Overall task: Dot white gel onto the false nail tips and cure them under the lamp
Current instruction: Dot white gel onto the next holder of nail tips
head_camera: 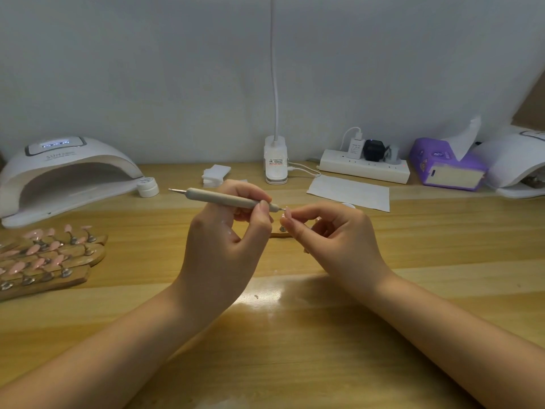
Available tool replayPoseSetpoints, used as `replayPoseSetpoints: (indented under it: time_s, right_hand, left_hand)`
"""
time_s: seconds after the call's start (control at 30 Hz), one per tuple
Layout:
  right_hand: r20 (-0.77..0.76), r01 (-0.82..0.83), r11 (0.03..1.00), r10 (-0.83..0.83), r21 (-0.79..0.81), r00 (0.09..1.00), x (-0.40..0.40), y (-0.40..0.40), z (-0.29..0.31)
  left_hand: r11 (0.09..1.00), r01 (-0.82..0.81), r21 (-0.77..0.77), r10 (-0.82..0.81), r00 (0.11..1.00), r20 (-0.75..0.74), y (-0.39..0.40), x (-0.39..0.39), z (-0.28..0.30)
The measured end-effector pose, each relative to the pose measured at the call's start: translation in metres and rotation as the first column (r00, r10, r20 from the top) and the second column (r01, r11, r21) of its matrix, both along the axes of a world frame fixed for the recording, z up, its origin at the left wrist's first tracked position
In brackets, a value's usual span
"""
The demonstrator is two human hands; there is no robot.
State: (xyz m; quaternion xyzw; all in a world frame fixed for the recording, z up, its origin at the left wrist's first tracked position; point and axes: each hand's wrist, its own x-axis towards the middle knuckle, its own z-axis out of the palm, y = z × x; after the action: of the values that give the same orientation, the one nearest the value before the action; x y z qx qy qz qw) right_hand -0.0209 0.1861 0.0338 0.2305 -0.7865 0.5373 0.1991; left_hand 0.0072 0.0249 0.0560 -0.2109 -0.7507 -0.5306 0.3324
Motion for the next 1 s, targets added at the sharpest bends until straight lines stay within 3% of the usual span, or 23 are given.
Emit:
replayPoseSetpoints:
  time_s: [1.0]
  right_hand:
    - [-0.056,0.003,0.999,-0.001,0.033,0.998,0.0017,-0.0003,0.0011]
  left_hand:
    - [1.0,-0.007,-0.009,0.007,1.0,0.001,0.0004,-0.0013,-0.0017]
